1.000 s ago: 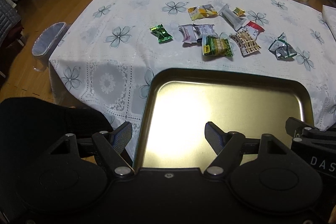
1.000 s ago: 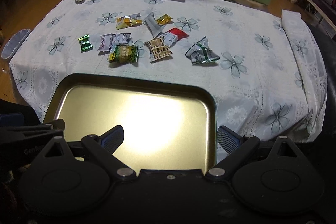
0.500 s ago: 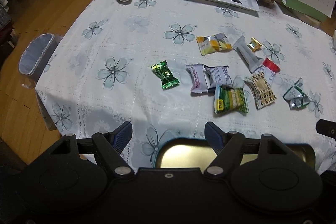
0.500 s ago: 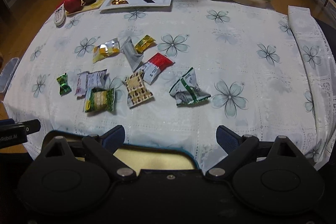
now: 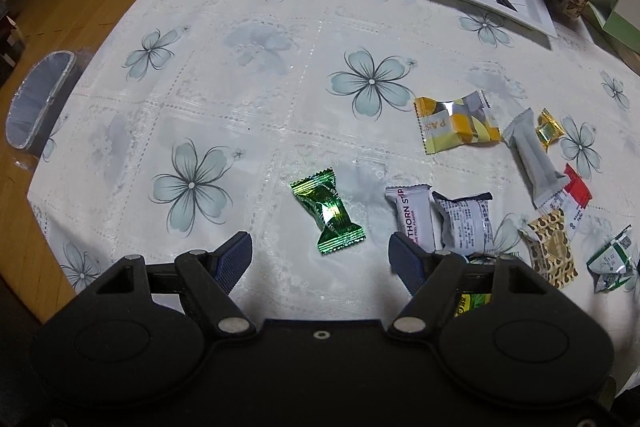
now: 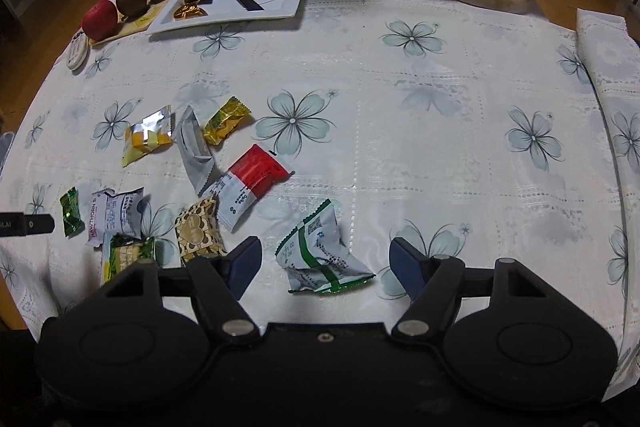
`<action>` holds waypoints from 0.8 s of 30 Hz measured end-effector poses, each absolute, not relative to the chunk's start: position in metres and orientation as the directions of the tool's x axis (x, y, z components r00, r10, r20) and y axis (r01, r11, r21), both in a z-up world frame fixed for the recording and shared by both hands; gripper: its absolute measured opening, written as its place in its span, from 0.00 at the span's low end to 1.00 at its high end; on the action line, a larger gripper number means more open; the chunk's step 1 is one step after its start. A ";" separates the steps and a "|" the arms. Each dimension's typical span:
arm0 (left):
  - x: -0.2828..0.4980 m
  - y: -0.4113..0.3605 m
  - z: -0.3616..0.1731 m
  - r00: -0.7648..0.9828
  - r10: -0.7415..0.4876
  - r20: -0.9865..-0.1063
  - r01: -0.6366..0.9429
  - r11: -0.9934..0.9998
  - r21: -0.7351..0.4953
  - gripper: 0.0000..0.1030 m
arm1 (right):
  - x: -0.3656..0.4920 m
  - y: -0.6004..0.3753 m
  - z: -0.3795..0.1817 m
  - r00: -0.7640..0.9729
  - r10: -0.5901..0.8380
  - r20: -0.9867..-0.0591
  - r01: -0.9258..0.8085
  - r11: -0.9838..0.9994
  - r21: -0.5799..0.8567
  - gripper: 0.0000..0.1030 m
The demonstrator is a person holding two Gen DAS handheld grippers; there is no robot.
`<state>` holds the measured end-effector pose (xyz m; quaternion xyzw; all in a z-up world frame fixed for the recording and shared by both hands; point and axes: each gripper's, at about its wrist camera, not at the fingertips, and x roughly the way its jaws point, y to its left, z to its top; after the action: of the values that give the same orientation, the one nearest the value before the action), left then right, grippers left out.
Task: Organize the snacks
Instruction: 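Grasp the green foil candy with left gripper while right grasps green-white packet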
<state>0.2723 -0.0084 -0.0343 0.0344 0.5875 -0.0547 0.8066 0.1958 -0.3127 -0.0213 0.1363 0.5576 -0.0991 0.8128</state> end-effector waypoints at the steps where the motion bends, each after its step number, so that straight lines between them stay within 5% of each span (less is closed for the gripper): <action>1: 0.276 -0.008 -0.039 0.292 -0.055 -0.955 0.127 0.992 -0.018 0.73 | 0.196 -0.312 -0.024 0.362 -0.007 -0.932 0.308 0.945 0.113 0.72; 11: 0.296 -0.005 -0.067 0.210 -0.075 -0.975 0.081 0.995 -0.059 0.73 | 0.210 -0.301 -0.067 0.277 -0.049 -0.960 0.264 0.964 0.027 0.72; 17: 0.303 -0.009 -0.073 0.206 -0.065 -0.976 0.065 0.997 -0.052 0.73 | 0.217 -0.305 -0.067 0.262 -0.013 -0.965 0.307 0.949 0.071 0.49; 24: 0.310 -0.018 -0.074 0.232 -0.046 -0.972 0.066 0.997 -0.032 0.58 | 0.217 -0.326 -0.059 0.283 0.080 -0.956 0.420 0.886 0.198 0.45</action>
<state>0.3098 -0.0184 -0.0742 0.0078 0.6187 -0.0357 0.7847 0.2173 -0.3262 -0.0588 0.2122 0.5888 -0.1100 0.7722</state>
